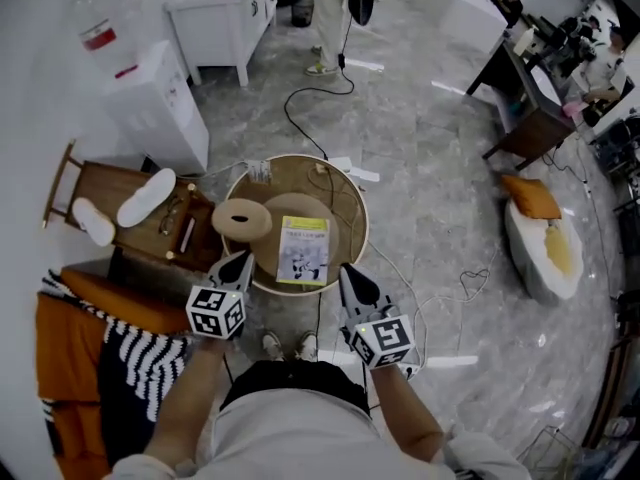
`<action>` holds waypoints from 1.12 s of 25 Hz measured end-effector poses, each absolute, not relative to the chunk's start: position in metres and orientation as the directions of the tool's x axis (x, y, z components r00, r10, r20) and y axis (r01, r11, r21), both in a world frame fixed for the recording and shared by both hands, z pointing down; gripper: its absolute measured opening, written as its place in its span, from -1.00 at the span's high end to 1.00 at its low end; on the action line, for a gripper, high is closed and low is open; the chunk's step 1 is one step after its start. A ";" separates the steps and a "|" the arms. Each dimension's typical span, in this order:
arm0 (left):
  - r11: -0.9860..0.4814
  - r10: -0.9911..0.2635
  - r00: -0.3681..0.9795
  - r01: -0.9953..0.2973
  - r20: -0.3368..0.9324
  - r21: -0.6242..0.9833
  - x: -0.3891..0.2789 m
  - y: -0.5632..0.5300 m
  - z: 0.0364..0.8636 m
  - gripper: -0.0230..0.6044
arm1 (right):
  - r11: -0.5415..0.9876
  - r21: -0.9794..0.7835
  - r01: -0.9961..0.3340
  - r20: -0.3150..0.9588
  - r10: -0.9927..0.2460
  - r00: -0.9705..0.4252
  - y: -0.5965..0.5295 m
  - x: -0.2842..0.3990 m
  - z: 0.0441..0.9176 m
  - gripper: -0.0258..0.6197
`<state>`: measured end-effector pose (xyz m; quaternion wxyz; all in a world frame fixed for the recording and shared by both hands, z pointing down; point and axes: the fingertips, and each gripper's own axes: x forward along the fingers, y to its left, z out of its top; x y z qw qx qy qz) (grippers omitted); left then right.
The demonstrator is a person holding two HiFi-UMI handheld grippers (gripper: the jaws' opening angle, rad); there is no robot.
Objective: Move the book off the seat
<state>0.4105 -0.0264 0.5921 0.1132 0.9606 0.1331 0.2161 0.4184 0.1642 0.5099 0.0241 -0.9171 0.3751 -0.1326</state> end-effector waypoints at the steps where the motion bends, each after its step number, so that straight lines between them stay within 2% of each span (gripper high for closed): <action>1: -0.939 0.307 0.876 0.216 0.371 0.267 0.409 -0.026 0.584 0.87 | -0.720 -0.140 -0.679 0.217 -0.692 0.689 0.166 0.419 0.505 0.85; 16: -0.954 0.278 0.954 0.261 0.111 0.148 0.396 -0.042 0.452 0.87 | -0.768 -0.054 -0.638 0.114 -0.640 0.760 0.200 0.445 0.446 0.85; 23: -0.963 0.241 0.971 0.239 -0.001 0.122 0.384 -0.060 0.400 0.87 | -0.776 -0.010 -0.631 0.011 -0.631 0.776 0.212 0.443 0.399 0.85; 28: -0.970 0.210 0.976 0.215 -0.052 0.111 0.366 -0.069 0.382 0.87 | -0.781 -0.001 -0.624 -0.001 -0.624 0.781 0.228 0.430 0.384 0.85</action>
